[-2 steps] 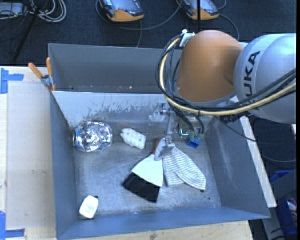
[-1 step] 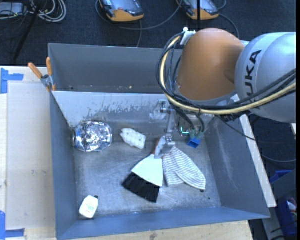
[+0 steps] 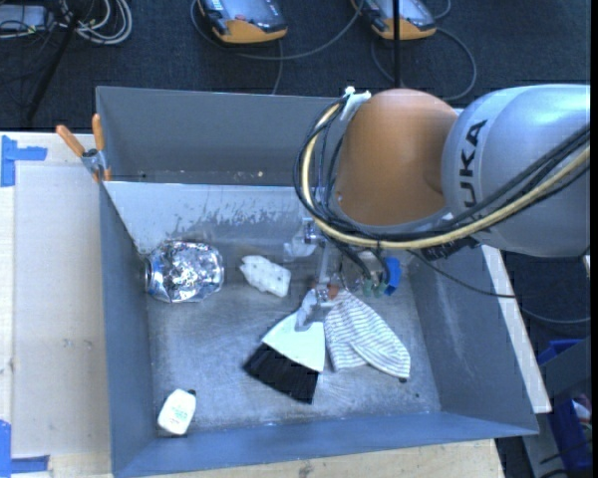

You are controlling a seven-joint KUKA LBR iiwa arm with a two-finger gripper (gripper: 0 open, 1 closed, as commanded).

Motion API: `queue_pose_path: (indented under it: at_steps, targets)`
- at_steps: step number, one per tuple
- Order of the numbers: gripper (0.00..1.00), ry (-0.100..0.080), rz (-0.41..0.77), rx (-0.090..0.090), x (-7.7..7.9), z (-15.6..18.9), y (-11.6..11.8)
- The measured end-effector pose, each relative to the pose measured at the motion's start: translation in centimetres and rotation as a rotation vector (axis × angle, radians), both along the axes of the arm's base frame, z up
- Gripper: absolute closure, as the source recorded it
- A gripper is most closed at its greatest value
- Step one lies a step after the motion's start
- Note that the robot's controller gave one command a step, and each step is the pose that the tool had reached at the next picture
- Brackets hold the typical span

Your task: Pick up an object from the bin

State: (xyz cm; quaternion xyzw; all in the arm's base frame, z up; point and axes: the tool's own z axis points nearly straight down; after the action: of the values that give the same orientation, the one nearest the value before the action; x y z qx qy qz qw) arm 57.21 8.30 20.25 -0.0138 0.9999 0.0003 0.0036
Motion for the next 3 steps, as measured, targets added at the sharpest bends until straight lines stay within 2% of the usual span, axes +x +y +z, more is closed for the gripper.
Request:
queue_pose_path:
  at_steps: [1,2,3]
  targets:
    - [0.00,0.008,-0.006,-0.001,-3.7,-4.4,1.3]
    - [0.00,0.011,-0.043,0.000,-4.0,-6.3,0.2]
    - [1.00,0.013,0.007,-0.002,-3.5,-12.4,0.9]
